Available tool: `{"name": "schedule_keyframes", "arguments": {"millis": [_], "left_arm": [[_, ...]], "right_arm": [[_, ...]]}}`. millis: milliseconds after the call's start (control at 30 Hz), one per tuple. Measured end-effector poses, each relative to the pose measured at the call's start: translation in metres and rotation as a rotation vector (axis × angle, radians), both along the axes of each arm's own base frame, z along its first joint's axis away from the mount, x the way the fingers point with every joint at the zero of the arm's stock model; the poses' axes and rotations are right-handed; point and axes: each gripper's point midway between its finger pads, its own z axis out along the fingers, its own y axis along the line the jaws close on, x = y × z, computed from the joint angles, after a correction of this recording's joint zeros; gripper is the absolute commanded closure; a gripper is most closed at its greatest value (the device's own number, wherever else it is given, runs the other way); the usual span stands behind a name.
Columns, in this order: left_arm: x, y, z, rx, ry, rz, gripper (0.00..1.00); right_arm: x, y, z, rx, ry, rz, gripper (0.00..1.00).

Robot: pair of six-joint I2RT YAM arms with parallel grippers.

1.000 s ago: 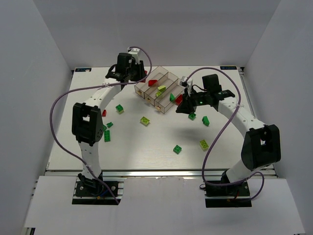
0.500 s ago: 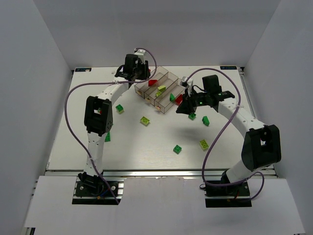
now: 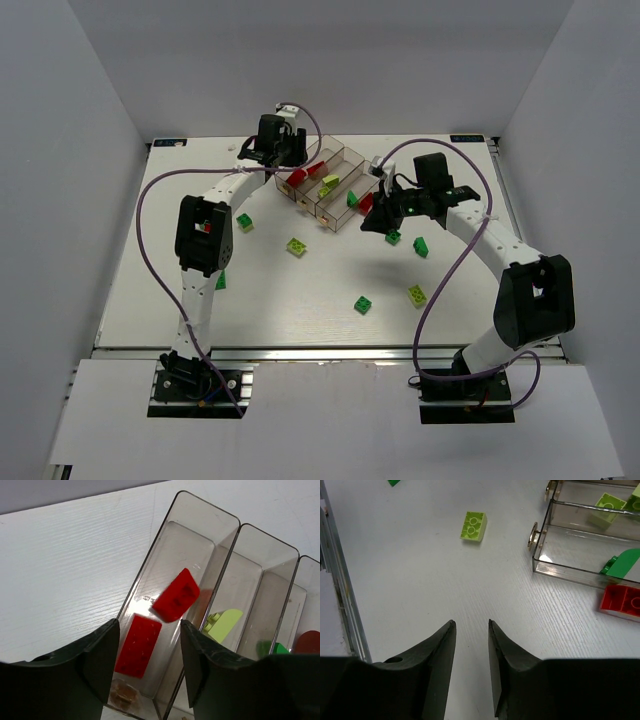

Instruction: Sort the legos into containers by color

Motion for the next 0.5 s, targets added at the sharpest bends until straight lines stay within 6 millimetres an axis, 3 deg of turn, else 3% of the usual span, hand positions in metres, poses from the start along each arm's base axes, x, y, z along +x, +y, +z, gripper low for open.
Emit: {"name": "schedule_keyframes", "arguments": {"millis": [267,400,433,467,500], "left_arm": [[0.003,0.003,0.004,-0.013,-0.004,0.044,0.3],[-0.003,0.01,0.024,-0.034,-0.009,0.09,0.25],[-0.009,0.013,0.035,-0.045,-0.018,0.102,0.2],[-0.02,0.018,0.044,-0.053,-0.021,0.113,0.04],[-0.034,0.025,0.054,-0.059,-0.019,0.126,0.02]], "right_arm": [[0.011,-0.005,-0.003,-0.034,-0.017,-0.06,0.52],[0.026,-0.014,-0.009,-0.068,-0.009,-0.143,0.44],[0.032,-0.017,-0.012,-0.083,0.002,-0.172,0.42],[0.038,-0.02,-0.016,-0.095,0.011,-0.197,0.42],[0.045,-0.023,-0.021,-0.111,0.038,-0.23,0.42]]}}
